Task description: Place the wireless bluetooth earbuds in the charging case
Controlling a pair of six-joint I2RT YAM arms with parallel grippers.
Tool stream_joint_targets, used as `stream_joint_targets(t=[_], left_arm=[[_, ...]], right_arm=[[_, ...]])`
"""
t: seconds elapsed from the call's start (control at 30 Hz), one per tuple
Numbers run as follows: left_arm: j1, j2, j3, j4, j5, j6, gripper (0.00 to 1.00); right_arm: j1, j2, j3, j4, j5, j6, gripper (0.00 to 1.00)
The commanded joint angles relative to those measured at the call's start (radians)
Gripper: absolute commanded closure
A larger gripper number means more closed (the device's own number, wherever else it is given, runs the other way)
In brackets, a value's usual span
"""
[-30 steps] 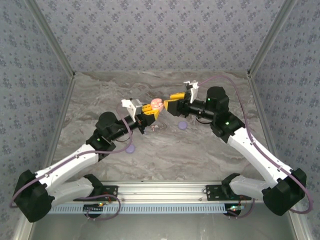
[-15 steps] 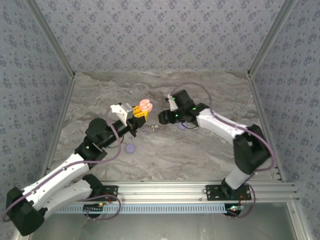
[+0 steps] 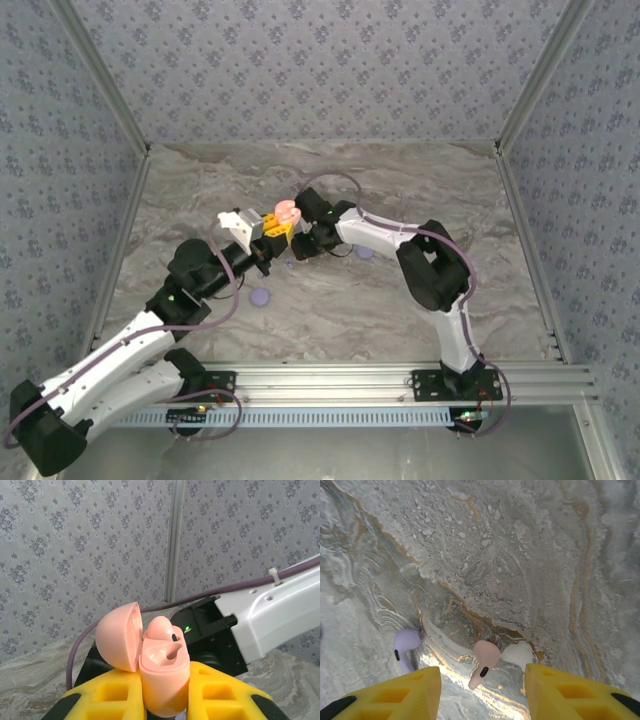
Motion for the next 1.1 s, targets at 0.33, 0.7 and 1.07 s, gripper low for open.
stream_joint_targets(t=[0.33, 0.7, 1.07], left_arm=[[-0.004, -0.025, 0.0, 0.009, -0.015, 0.019, 1.0], [-0.004, -0.032, -0.001, 0.001, -0.022, 0.025, 1.0], [-0.005, -0.045, -0.007, -0.001, -0.023, 0.021, 1.0]], right_arm=[[0.023, 0.143, 0.163, -0.155, 0.069, -0.016, 0.62], [0.045, 0.18, 0.199, -0.227, 0.074, -0.032, 0.75], [0.049, 0.144, 0.176, -0.265, 0.129, -0.039, 0.67]])
